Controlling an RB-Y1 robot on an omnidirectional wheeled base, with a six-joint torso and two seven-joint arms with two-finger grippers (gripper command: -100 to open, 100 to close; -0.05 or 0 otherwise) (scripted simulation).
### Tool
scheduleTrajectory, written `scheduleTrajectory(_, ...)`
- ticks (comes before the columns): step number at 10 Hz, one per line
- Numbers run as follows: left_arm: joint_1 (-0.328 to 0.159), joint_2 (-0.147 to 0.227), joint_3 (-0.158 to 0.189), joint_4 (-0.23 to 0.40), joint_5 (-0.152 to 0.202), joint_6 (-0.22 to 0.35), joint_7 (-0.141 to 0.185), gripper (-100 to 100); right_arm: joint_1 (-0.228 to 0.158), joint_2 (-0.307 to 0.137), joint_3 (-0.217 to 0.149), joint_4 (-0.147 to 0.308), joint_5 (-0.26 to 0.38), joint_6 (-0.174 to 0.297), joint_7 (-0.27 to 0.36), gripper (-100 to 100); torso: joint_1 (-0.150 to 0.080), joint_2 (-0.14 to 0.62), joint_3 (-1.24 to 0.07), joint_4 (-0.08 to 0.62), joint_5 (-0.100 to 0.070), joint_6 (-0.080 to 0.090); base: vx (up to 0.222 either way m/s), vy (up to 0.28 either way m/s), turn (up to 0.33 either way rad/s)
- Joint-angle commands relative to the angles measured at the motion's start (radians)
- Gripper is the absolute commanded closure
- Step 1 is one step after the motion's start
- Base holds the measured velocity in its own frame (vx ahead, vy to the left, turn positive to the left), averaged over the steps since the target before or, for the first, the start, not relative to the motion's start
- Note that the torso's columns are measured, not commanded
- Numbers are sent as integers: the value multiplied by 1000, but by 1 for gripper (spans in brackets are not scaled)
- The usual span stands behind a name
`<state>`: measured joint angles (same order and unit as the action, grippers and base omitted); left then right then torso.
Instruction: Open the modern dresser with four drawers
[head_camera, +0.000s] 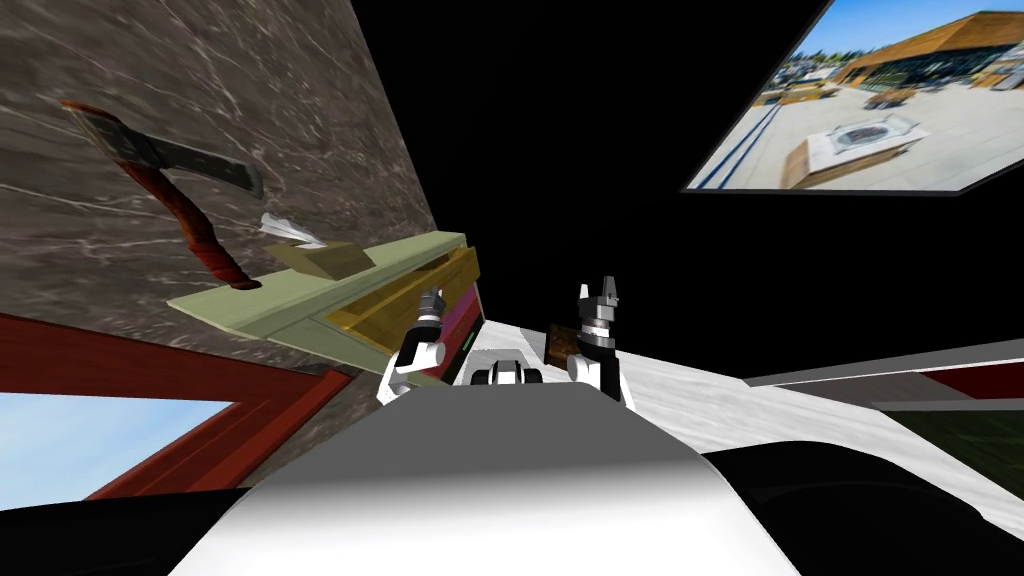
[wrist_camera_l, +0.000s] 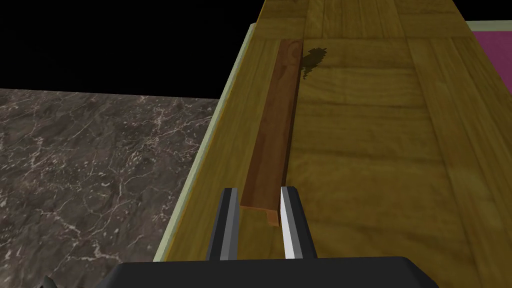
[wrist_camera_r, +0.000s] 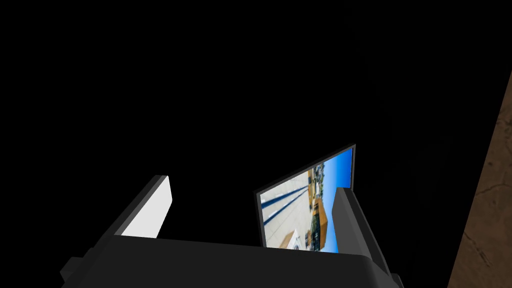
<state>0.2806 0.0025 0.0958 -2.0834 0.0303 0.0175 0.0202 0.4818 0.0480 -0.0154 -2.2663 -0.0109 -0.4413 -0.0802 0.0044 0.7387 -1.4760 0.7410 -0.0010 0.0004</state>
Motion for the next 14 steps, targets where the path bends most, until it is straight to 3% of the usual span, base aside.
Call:
scheduleTrajectory(1, 4, -6, -5, -12, -3, 2, -3, 100, 0, 0, 0, 0, 0, 0, 0, 0, -2, 0, 0, -1, 1, 0, -29, -180, 0)
scheduleTrajectory(3, 8, -12, -10, -24, -7, 4, -7, 100, 0, 0, 0, 0, 0, 0, 0, 0, -8, 1, 1, -2, -1, 1, -39, -181, 2)
scheduleTrajectory(4, 24, -12, -6, -67, -4, 46, -4, -100, 0, 0, 0, 0, 0, 0, 0, 0, -8, 0, 0, -1, -1, 1, 3, -77, -13)
scheduleTrajectory(6, 38, -13, -5, -123, -2, 86, -2, -100, 0, 0, 0, 0, 0, 0, 0, 0, 4, -3, -2, -3, 2, -1, 38, 23, -26)
scheduleTrajectory(12, 81, -15, -3, -282, 3, 205, 5, -100, 0, 0, 0, 0, 0, 0, 0, 0, -8, 2, 1, 1, -2, 0, 28, 14, -10)
scheduleTrajectory(13, 82, -12, 0, -258, 4, 201, 5, -100, 0, 0, 0, 0, 0, 0, 0, 0, -9, 3, 2, 3, -4, 1, 11, 5, 7)
scheduleTrajectory(14, 84, -12, 1, -260, 4, 208, 5, 0, 0, 0, 0, 0, 0, 0, 0, 0, -9, 3, 2, 1, -2, 1, 0, 0, 0)
